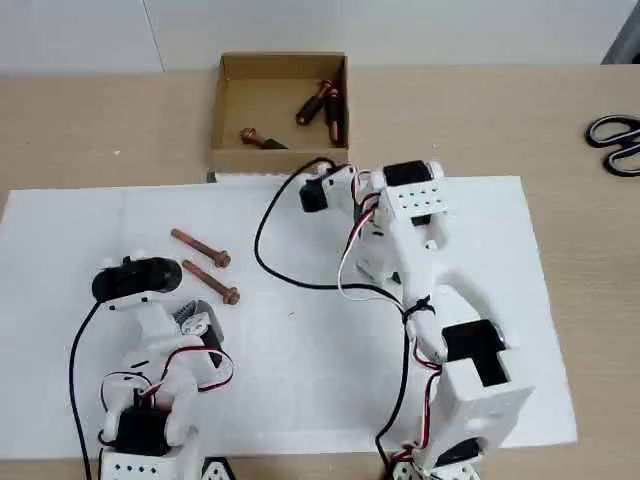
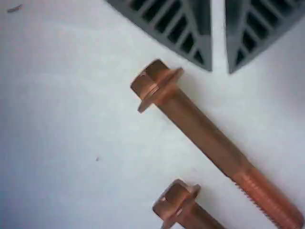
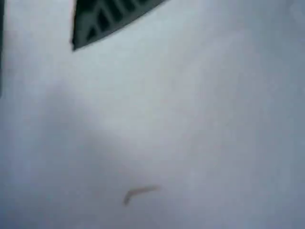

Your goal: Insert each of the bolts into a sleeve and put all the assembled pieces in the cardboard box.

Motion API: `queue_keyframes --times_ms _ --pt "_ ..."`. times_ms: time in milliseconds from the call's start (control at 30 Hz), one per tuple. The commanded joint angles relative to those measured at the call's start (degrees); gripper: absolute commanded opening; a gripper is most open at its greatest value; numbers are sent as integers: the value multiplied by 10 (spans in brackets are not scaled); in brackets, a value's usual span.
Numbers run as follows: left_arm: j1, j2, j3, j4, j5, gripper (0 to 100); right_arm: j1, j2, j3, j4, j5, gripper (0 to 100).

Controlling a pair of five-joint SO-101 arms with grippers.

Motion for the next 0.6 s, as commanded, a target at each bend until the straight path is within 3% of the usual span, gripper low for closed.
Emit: queue_keyframes --times_ms 0,567 --pt "-2 -6 -3 -11 3 6 4 -26 15 -31 11 175" --pt "-2 -6 -3 -11 3 6 22 57 20 -58 22 78"
